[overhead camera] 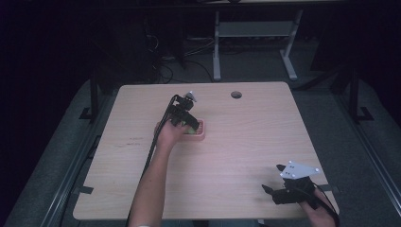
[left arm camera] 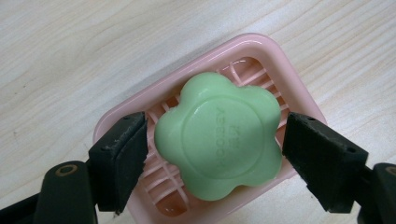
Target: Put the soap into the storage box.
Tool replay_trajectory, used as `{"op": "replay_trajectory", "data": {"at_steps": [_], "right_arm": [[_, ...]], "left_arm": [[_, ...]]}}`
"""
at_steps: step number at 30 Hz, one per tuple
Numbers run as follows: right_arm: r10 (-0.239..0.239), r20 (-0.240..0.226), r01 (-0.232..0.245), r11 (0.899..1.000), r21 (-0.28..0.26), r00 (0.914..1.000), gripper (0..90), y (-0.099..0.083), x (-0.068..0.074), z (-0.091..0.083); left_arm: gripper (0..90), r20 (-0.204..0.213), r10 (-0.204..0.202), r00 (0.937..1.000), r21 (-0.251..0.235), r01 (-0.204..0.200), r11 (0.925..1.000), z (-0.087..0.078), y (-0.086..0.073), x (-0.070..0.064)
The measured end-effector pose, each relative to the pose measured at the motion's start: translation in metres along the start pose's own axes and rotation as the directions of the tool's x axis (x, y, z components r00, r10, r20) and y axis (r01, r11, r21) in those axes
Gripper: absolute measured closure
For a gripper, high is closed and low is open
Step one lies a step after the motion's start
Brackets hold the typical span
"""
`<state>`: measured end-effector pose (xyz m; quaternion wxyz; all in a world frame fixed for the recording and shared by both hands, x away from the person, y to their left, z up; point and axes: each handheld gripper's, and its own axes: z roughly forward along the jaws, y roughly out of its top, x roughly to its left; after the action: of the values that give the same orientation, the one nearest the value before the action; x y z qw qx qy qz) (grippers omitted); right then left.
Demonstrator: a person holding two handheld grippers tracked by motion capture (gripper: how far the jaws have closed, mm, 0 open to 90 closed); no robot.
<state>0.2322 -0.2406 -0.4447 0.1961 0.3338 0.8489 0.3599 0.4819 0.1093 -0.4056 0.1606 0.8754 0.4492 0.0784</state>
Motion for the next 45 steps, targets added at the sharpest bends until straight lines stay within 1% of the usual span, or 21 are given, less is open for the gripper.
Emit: {"op": "replay_trajectory", "data": {"at_steps": [7, 12, 14, 16, 18, 20, 22, 25, 26, 27, 28, 30, 31, 34, 36, 39, 40, 41, 42, 43, 45], "right_arm": [[0.002, 0.003, -0.002, 1.0, -0.003, 1.0, 13.8, 0.0, -0.001, 0.0], [-0.002, 0.003, 0.002, 1.0, 0.009, 1.0, 13.8, 0.001, 0.001, 0.002], [-0.005, 0.004, 0.005, 1.0, 0.007, 1.0, 13.8, 0.001, 0.0, 0.003], [-0.011, 0.009, 0.011, 1.0, 0.01, 0.9999, 13.8, 0.0, 0.0, 0.004], [0.007, 0.007, -0.007, 1.0, 0.015, 1.0, 13.8, -0.001, 0.0, 0.004], [0.001, 0.012, -0.001, 1.0, 0.015, 0.9999, 13.8, -0.001, -0.002, 0.004], [0.01, 0.008, -0.01, 1.0, 0.018, 0.9999, 13.8, -0.001, -0.001, 0.004], [0.014, 0.008, -0.015, 1.0, 0.021, 0.9999, 13.8, -0.001, 0.0, 0.005], [0.015, 0.008, -0.015, 1.0, 0.021, 0.9999, 13.8, -0.001, 0.0, 0.005], [0.013, 0.008, -0.014, 1.0, 0.022, 0.9999, 13.8, -0.001, 0.0, 0.005], [0.002, 0.011, -0.002, 1.0, 0.028, 0.9999, 13.8, -0.001, 0.0, 0.006], [0.003, 0.01, -0.003, 0.999, 0.032, 0.9999, 13.8, -0.001, 0.001, 0.006], [-0.01, 0.013, 0.01, 0.999, 0.036, 0.9999, 13.8, -0.001, 0.0, 0.006], [-0.01, 0.013, 0.01, 1.0, 0.027, 0.9999, 13.8, -0.001, 0.001, 0.006], [-0.016, 0.018, 0.016, 0.999, 0.036, 0.9997, 13.8, -0.002, 0.001, 0.007], [-0.001, 0.017, 0.001, 0.999, 0.035, 0.9998, 13.8, -0.002, 0.002, 0.007], [-0.023, 0.021, 0.022, 0.999, 0.04, 0.9995, 13.8, -0.002, 0.0, 0.007], [-0.009, 0.018, 0.008, 0.999, 0.037, 0.9998, 13.8, -0.002, 0.001, 0.007], [-0.012, 0.02, 0.011, 0.999, 0.037, 0.9997, 13.8, -0.002, 0.0, 0.007], [0.001, 0.019, -0.002, 0.999, 0.037, 0.9998, 13.8, -0.002, 0.001, 0.008], [0.004, 0.019, -0.005, 0.999, 0.039, 0.9998, 13.8, -0.003, 0.001, 0.008]], "left_arm": [[22.0, 0.012, 0.006, 0.9999, -0.016, -0.006, 0.9999, -0.003, -0.003, -0.002], [22.0, 0.01, 0.03, 0.9995, -0.024, -0.03, 0.9993, -0.005, -0.005, -0.004], [22.0, 0.005, 0.032, 0.9995, -0.024, -0.032, 0.9992, -0.005, -0.005, -0.006], [22.0, 0.008, 0.037, 0.9993, -0.033, -0.037, 0.9988, -0.008, -0.006, -0.006], [22.0, 0.007, 0.04, 0.9992, -0.046, -0.04, 0.9981, -0.01, -0.008, -0.006], [22.0, 0.012, 0.049, 0.9987, -0.056, -0.048, 0.9973, -0.014, -0.01, -0.007], [22.0, 0.026, 0.042, 0.9988, -0.072, -0.04, 0.9966, -0.018, -0.014, -0.007], [22.0, 0.022, 0.048, 0.9986, -0.086, -0.046, 0.9952, -0.024, -0.02, -0.008], [22.0, 0.024, 0.039, 0.999, -0.095, -0.037, 0.9948, -0.026, -0.023, -0.008], [22.0, 0.022, 0.044, 0.9988, -0.099, -0.042, 0.9942, -0.028, -0.025, -0.008], [22.0, 0.021, 0.037, 0.9991, -0.113, -0.034, 0.9931, -0.03, -0.027, -0.008], [22.0, 0.025, 0.042, 0.9988, -0.112, -0.039, 0.993, -0.034, -0.032, -0.007], [22.0, 0.029, 0.041, 0.9988, -0.112, -0.037, 0.993, -0.036, -0.035, -0.006], [22.0, 0.036, 0.049, 0.9981, -0.122, -0.044, 0.9915, -0.04, -0.042, -0.007], [22.0, 0.037, 0.065, 0.9972, -0.112, -0.06, 0.9919, -0.043, -0.046, -0.008], [22.0, 0.039, 0.067, 0.997, -0.131, -0.061, 0.9895, -0.045, -0.053, -0.011], [22.0, 0.038, 0.068, 0.997, -0.142, -0.062, 0.988, -0.046, -0.056, -0.012], [22.0, 0.038, 0.073, 0.9966, -0.144, -0.067, 0.9873, -0.047, -0.058, -0.013], [22.0, 0.04, 0.074, 0.9964, -0.147, -0.068, 0.9868, -0.047, -0.06, -0.013], [22.0, 0.042, 0.076, 0.9963, -0.148, -0.069, 0.9866, -0.048, -0.062, -0.014], [22.0, 0.034, 0.085, 0.9958, -0.139, -0.079, 0.9871, -0.048, -0.066, -0.015]]}}
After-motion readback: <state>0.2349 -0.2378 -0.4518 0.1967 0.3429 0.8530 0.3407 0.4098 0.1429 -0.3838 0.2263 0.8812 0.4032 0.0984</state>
